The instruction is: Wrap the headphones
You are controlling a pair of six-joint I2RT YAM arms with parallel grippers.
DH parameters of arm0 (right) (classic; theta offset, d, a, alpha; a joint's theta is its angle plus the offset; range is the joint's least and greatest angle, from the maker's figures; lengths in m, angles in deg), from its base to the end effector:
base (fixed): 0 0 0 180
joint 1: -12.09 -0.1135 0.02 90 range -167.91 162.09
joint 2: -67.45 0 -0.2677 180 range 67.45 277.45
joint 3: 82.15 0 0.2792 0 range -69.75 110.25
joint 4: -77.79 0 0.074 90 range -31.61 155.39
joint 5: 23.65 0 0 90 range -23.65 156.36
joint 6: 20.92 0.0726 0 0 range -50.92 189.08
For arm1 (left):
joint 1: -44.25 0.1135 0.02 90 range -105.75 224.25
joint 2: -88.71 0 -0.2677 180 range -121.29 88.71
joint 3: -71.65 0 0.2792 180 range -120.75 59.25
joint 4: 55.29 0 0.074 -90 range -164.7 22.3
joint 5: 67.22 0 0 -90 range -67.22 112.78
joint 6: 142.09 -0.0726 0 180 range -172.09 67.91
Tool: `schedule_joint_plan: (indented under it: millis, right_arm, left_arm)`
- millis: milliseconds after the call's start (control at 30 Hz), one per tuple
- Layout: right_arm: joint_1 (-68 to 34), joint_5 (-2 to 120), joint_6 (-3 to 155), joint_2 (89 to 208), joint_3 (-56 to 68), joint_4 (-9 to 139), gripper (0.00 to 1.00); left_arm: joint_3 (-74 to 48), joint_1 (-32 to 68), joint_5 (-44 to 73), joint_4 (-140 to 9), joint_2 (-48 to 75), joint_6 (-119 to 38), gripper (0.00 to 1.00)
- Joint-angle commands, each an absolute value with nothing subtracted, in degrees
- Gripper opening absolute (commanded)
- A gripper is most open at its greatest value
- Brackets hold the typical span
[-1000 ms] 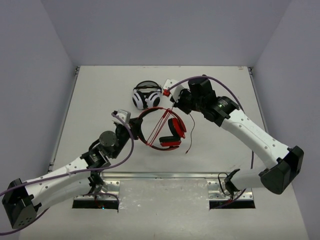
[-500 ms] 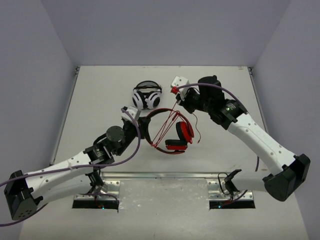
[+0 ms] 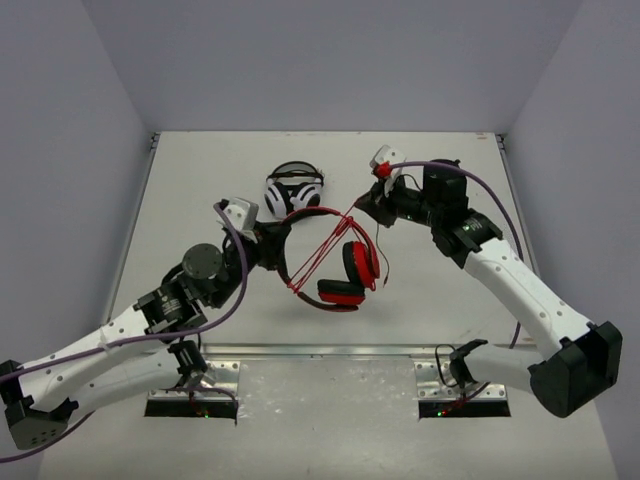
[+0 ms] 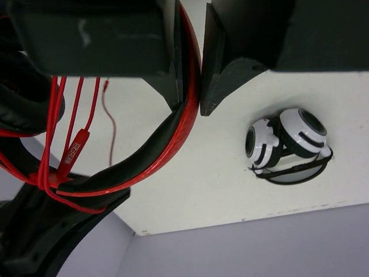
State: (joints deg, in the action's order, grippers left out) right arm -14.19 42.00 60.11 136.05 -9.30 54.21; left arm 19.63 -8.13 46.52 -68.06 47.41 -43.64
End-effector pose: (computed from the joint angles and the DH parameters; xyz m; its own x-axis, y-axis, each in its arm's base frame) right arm 0.2853 0.1743 0.3370 -0.1759 -0.2453 -0.9534 -0.7893 0.6139 -0.0123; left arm 0.1657 -0.1672 0.3371 -0.0921 -0.1009 -0.9906 0.4710 0.8721 -0.1326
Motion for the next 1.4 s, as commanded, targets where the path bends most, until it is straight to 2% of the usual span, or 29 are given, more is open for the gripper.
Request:
schedule_joint_plan:
  millis: [0,200,367,533,1000,1100,1367]
  right_arm:
    - [-12.78,34.82,70.90,135.56,-13.66,69.84,0.11]
    - [-12.87,24.45,87.60,139.60,-23.41,91.63,0.12]
    - [-13.22,22.24,97.27,146.36,-26.85,107.27,0.14]
    - [-13.57,21.18,102.20,150.76,-28.52,115.55,0.09]
    - [-16.82,21.35,105.29,153.93,-31.60,122.77,0.12]
    - [-17.35,21.79,105.29,153.85,-32.91,123.74,0.02]
    - [-23.06,30.30,102.85,148.76,-41.61,126.82,0.01]
  left_arm:
    - [12.50,-9.37,42.47,-64.97,50.48,-39.17,0.00]
    - [6.87,-9.37,41.85,-65.58,49.00,-38.82,0.00]
    - [3.45,-9.37,42.99,-65.50,47.41,-37.24,0.00]
    - [0.28,-9.37,47.91,-66.73,46.18,-34.78,0.00]
    - [-4.21,-9.37,56.17,-67.61,43.98,-31.08,0.00]
    - [-4.12,-9.37,60.37,-71.03,44.15,-29.51,0.00]
    - [-1.23,-9.37,73.82,-70.07,43.28,-24.68,0.00]
